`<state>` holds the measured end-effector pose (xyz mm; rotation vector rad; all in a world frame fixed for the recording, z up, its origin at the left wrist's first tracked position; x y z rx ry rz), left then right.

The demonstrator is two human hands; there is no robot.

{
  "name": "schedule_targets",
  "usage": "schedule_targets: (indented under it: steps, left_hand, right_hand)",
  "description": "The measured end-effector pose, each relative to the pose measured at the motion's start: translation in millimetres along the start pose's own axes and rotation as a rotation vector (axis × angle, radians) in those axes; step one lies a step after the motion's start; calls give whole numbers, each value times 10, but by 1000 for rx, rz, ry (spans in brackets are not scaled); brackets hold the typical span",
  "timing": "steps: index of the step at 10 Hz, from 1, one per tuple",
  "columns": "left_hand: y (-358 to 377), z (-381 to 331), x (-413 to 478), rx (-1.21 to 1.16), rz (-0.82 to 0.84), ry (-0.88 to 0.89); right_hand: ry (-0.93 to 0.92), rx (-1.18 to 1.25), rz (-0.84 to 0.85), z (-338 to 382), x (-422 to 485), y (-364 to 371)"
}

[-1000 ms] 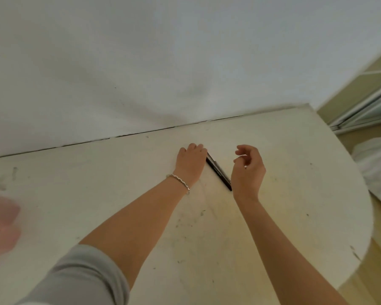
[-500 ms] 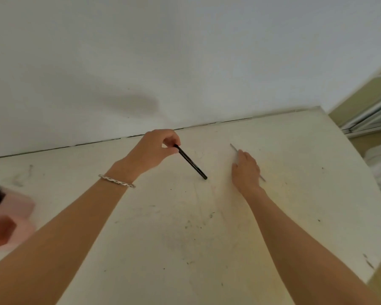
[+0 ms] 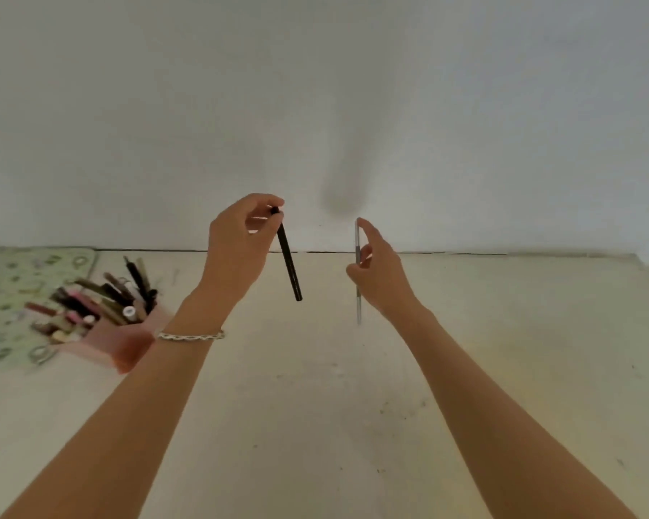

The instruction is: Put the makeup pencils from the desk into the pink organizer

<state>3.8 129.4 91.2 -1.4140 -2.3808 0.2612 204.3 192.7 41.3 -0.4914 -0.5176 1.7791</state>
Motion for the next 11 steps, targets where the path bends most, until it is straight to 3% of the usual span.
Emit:
schedule_targets:
  steps: [2, 3, 4, 5, 6, 7, 8, 9, 10, 11]
  left_hand:
    - [-1384, -133, -194, 120, -466, 24]
    - [-1598, -85, -309, 181, -507, 19]
    - [-1771, 86, -390, 271, -494, 7]
    - [-1779, 279, -456, 386, -358, -2]
    - [-1692, 518, -487, 656, -100, -59]
    - [-1672, 606, -498, 809, -16, -35]
    - [-1834, 509, -539, 611, -344, -20]
    - [-1989, 466, -557, 413, -510, -140]
    - [-2033, 522, -575, 368, -502, -164]
    - [-2039, 594, -605, 383, -467, -201]
  right_hand:
    - [-261, 206, 100, 1112, -117, 700]
    - [-316, 356, 18, 1341, -234, 921]
    - [-360, 464, -28, 1537, -344, 1197]
    - [-389, 493, -74, 1628, -416, 1360]
    - [-401, 505, -62, 1642, -445, 1467]
    - [-421, 513, -68, 1678, -483, 1532]
    - [-481, 509, -77, 1708, -490, 1617]
    - [-583, 369, -2, 1710, -512, 1744]
    - [-734, 123, 20, 1600, -570, 1951]
    - [-767, -42, -72, 1404, -625, 2053]
Point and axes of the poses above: each hand's wrist, its own x-axis towards the middle knuckle, its own y-axis out of the palm, z = x × y, the point moved 2 cm from there along x, towards the middle knuckle
